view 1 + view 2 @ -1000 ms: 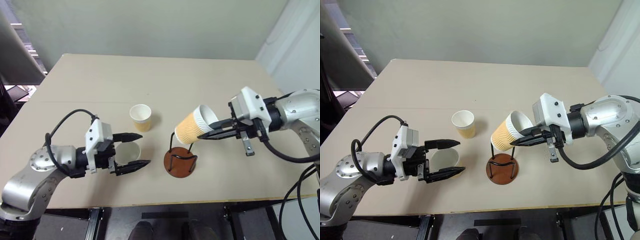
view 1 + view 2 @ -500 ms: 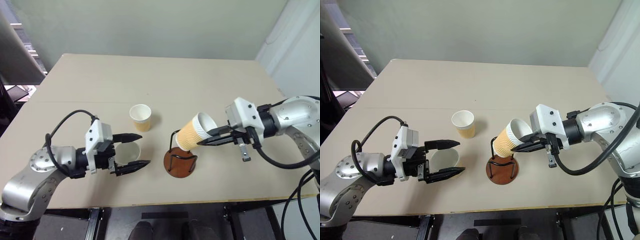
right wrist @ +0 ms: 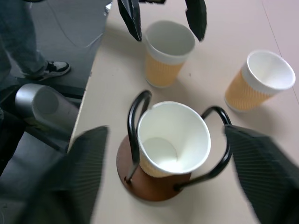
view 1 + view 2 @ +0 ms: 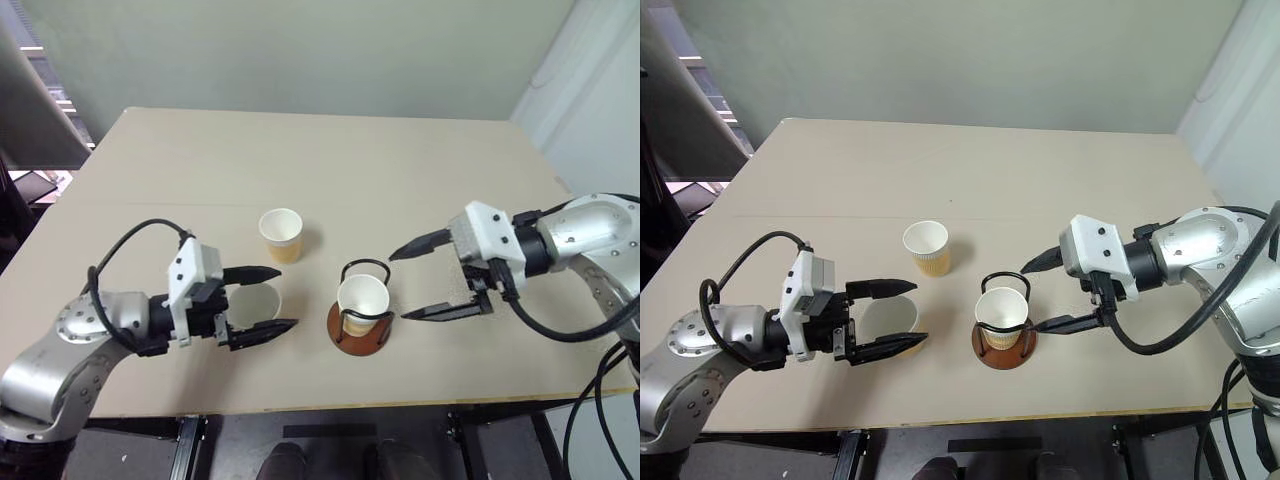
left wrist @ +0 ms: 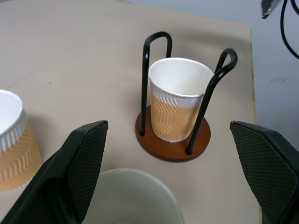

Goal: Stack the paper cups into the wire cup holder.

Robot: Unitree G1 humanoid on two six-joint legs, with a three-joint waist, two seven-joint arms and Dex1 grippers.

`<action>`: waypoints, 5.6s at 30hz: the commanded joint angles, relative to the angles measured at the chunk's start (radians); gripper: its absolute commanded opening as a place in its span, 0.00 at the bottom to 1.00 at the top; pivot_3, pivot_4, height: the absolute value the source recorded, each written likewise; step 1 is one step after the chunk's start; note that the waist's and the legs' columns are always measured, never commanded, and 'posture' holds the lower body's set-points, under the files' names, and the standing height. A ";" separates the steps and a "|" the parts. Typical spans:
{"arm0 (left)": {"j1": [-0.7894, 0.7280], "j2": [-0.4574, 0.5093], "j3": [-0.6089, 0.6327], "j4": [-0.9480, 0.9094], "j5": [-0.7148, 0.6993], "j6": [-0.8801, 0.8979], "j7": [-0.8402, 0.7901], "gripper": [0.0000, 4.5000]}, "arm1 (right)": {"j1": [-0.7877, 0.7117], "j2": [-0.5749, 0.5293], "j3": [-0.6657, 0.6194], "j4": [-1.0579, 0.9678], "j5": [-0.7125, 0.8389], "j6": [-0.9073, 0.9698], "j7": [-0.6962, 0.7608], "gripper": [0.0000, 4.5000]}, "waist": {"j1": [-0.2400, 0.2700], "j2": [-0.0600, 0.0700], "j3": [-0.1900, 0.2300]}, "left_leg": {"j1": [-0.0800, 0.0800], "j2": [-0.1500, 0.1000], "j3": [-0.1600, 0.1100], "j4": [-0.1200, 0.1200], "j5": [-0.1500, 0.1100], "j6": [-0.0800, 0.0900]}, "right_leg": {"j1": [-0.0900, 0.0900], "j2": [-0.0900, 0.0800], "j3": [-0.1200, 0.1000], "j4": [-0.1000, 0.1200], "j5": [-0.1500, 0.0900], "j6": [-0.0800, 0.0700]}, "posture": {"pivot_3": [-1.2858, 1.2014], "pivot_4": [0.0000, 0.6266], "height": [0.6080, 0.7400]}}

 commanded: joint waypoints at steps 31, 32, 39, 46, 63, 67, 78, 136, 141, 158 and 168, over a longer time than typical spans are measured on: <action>-0.273 0.127 -0.225 0.244 0.302 0.020 -0.105 0.15 | 0.408 -0.044 -0.542 -0.094 0.380 0.089 -0.136 1.00 | 0.000 0.000 0.000 | -0.001 -0.001 0.001 -0.001 0.000 0.000 | -0.001 0.001 0.001 -0.001 -0.001 -0.001 | 0.52 0.24 1.00; -0.274 0.125 -0.221 0.243 0.294 0.019 -0.116 0.06 | 0.408 -0.043 -0.549 -0.098 0.397 0.092 -0.142 1.00 | 0.000 0.000 0.000 | 0.000 -0.001 0.001 -0.001 0.000 0.000 | -0.001 0.001 0.001 -0.001 -0.001 -0.001 | 0.52 0.24 1.00; -0.297 0.112 -0.177 0.210 0.207 0.024 -0.194 0.00 | 0.415 -0.060 -0.605 -0.131 0.521 0.124 -0.159 1.00 | 0.001 0.000 0.000 | 0.000 -0.001 0.001 -0.001 0.000 0.000 | -0.001 0.002 0.001 -0.001 -0.001 -0.001 | 0.52 0.24 1.00; -0.444 0.068 -0.165 0.186 0.111 0.018 -0.249 0.00 | 0.416 -0.072 -0.617 -0.148 0.562 0.130 -0.209 1.00 | 0.002 0.000 0.000 | 0.000 -0.001 0.000 -0.001 0.000 0.000 | 0.000 0.002 0.001 -0.001 0.000 -0.001 | 0.52 0.24 1.00; -0.917 -0.221 -0.406 0.466 0.243 -0.178 -0.423 0.00 | 0.509 -0.077 -0.639 -0.208 0.505 0.102 -0.258 1.00 | 0.005 0.000 0.000 | -0.002 -0.001 0.000 0.005 -0.002 0.003 | 0.002 -0.001 0.001 -0.004 0.002 0.005 | 0.52 0.24 1.00; -0.947 -0.280 -0.442 0.507 0.275 -0.203 -0.446 0.00 | 0.546 -0.077 -0.665 -0.236 0.508 0.104 -0.283 1.00 | 0.007 0.000 0.000 | -0.003 -0.001 0.001 0.007 -0.002 0.003 | 0.002 -0.001 0.001 -0.004 0.002 0.009 | 0.52 0.24 1.00; -0.932 -0.310 -0.483 0.527 0.327 -0.229 -0.512 0.00 | 0.627 -0.089 -0.750 -0.287 0.526 0.116 -0.324 1.00 | 0.012 0.000 0.000 | -0.003 -0.005 0.000 0.012 -0.004 0.007 | 0.006 -0.001 0.002 -0.004 0.001 0.014 | 0.52 0.24 1.00; -0.961 -0.365 -0.404 0.724 0.518 -0.295 -0.256 0.99 | 0.625 -0.097 -0.681 -0.263 0.458 0.076 -0.362 1.00 | 0.020 0.000 0.000 | -0.003 -0.007 0.001 0.015 -0.006 0.010 | 0.009 -0.002 0.003 -0.004 0.000 0.020 | 0.52 0.24 1.00; -0.938 -0.199 -0.385 0.909 0.602 -0.257 -0.214 0.99 | 0.600 -0.099 -0.637 -0.243 0.438 0.058 -0.354 1.00 | 0.005 0.000 0.000 | -0.001 -0.006 0.001 0.013 -0.006 0.010 | 0.008 -0.002 0.003 -0.005 0.000 0.020 | 0.52 0.24 1.00; -1.029 -0.261 -0.432 1.225 0.740 -0.443 -0.223 0.99 | 0.614 -0.099 -0.652 -0.265 0.428 0.070 -0.356 1.00 | 0.033 -0.001 0.000 | -0.006 -0.008 0.000 0.016 -0.005 0.011 | 0.005 -0.004 0.002 -0.006 0.001 0.022 | 0.52 0.24 1.00; -1.024 -0.271 -0.462 1.230 0.790 -0.463 -0.256 0.79 | 0.619 -0.095 -0.653 -0.277 0.427 0.067 -0.371 1.00 | 0.028 -0.001 0.000 | -0.008 -0.008 0.000 0.016 -0.005 0.011 | 0.003 -0.004 0.002 -0.006 0.001 0.023 | 0.52 0.24 1.00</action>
